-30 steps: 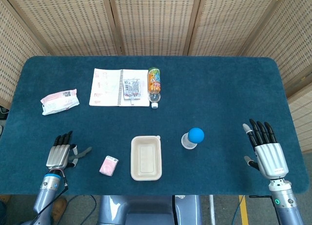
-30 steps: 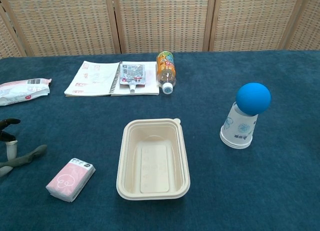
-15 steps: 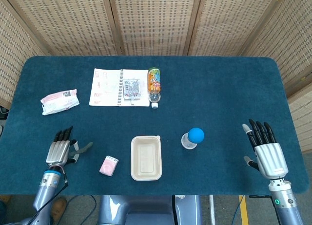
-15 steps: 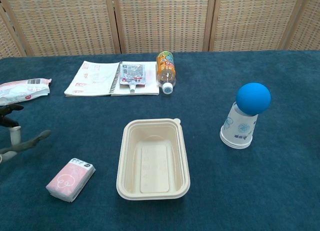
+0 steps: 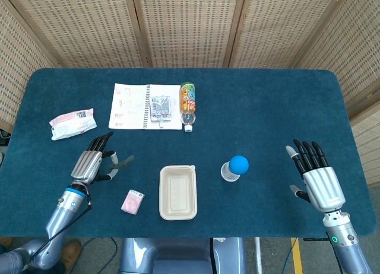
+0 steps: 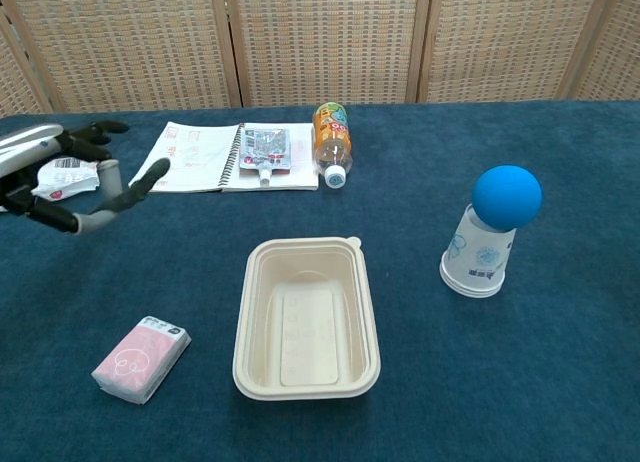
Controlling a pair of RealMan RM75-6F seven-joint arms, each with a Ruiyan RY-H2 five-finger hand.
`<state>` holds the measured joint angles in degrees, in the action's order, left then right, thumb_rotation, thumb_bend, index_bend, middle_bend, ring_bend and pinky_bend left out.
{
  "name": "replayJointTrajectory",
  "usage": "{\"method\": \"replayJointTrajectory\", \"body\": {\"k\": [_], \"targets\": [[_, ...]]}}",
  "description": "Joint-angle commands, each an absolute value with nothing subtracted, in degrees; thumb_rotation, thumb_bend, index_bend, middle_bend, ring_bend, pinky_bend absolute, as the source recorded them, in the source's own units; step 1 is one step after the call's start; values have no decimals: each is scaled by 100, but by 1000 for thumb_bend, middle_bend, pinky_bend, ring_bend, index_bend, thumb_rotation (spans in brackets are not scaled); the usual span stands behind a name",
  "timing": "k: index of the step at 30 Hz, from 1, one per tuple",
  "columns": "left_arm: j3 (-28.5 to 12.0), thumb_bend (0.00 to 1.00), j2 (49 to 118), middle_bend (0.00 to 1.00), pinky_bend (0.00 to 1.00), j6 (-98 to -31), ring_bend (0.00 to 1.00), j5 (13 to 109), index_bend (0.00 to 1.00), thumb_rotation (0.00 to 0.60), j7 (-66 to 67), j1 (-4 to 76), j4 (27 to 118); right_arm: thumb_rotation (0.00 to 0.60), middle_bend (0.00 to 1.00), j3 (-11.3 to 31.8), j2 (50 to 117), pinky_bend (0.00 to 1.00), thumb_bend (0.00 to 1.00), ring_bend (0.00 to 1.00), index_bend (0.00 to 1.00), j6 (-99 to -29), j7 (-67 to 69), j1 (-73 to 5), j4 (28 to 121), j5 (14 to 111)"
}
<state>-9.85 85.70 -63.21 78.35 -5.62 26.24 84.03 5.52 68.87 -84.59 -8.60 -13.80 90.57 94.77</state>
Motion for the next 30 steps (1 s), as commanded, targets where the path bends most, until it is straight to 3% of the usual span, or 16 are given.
{"method": "replayJointTrajectory", "body": {"k": [1,14,22,30], "targets": [[-1314,687,8798,0,0,-6141,0,8191,742,600,-1782,3110,8150,600,0,708,6601,0,0,0,78,-8146,-571,-1689,9316,9532],[-1771,706,9466,0,0,-5927,0,7978,770,600,-2986,3764,8037,600,0,1239,6027,0,1,0,198,-7091,-251,-2618,10232,9189],[-1998,703,9857,0,0,-5836,0,7883,777,600,-2903,4241,7931,600,12,1653,5878,0,157,0,260,-6266,-513,-3339,10848,8642],[-2008,703,10159,0,0,-5931,0,7879,780,600,-2275,4559,7820,600,15,2074,5988,0,218,0,287,-5546,-669,-3987,11308,7241]]}}
